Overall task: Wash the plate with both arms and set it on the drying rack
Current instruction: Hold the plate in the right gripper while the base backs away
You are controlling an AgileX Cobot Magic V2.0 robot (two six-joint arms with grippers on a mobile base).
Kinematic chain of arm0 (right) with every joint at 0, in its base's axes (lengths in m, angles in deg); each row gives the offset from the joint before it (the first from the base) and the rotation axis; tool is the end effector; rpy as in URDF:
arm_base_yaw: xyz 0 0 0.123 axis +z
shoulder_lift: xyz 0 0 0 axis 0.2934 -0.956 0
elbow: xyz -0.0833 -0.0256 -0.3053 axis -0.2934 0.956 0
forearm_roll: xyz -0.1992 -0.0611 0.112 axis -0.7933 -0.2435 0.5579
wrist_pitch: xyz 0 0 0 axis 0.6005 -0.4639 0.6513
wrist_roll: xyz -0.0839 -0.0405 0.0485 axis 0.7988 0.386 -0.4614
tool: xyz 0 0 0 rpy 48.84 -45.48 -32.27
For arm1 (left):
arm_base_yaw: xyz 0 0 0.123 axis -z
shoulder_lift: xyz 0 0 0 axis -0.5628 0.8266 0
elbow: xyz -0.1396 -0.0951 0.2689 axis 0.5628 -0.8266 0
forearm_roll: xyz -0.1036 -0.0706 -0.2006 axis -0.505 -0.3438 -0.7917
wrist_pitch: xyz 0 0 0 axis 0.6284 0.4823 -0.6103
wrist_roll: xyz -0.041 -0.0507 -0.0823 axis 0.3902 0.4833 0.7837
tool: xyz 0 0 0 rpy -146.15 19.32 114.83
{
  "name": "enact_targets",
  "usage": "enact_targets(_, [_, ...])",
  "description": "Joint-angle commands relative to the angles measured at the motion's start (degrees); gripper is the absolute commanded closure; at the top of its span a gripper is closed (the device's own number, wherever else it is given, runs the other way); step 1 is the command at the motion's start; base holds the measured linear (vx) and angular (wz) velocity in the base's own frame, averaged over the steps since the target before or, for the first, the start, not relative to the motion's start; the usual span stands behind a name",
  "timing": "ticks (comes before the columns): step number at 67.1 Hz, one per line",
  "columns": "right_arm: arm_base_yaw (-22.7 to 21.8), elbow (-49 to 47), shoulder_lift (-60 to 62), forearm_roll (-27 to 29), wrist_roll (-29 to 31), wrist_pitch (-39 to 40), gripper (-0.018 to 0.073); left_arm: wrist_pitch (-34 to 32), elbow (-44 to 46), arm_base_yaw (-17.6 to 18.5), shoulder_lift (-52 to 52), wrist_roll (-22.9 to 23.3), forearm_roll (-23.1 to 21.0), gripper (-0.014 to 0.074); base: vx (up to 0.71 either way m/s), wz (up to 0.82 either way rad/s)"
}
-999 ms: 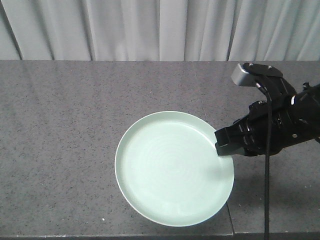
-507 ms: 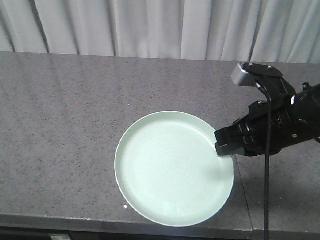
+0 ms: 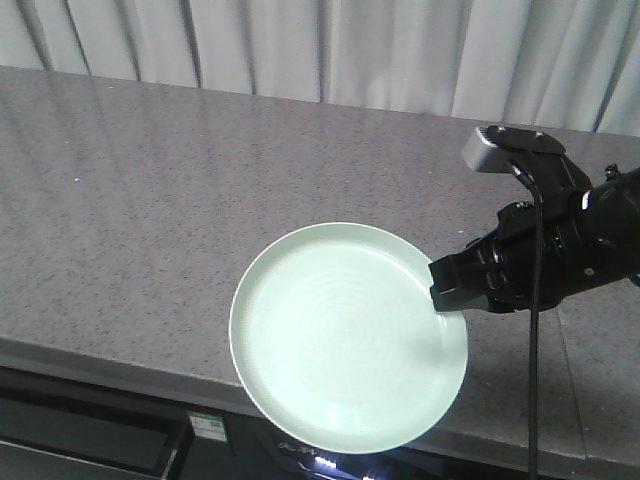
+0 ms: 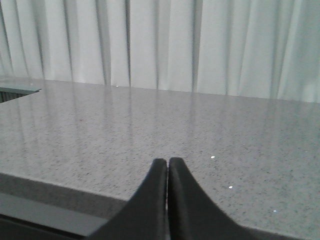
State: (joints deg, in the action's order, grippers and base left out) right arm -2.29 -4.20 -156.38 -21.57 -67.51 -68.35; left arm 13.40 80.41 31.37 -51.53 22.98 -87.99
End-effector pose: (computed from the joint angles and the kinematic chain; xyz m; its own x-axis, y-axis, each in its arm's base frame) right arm 0.2210 0.1048 0.3530 -0.8485 -0.2131 -0.4844 -0.4231 0.8230 0.3789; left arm 0.0223 0.0010 0.2011 0.0237 -0.0352 -0.9991 -0.0490 0.9981 -0.0363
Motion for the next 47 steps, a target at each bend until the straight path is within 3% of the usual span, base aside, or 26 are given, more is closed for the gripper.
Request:
enact_targets(1, [-0.16, -1.56, 1.78, 2.1, 0.61, 1.83, 0.0561, -4.27, 1.64, 0.41, -0.84, 0.04, -0.43, 0.0603, -0.09, 0.37])
enact_targets(47, [-0.16, -1.56, 1.78, 2.1, 0.56, 1.83, 0.0561, -4.27, 1.64, 0.41, -0.84, 0.04, -0.43, 0.0603, -0.1, 0.39])
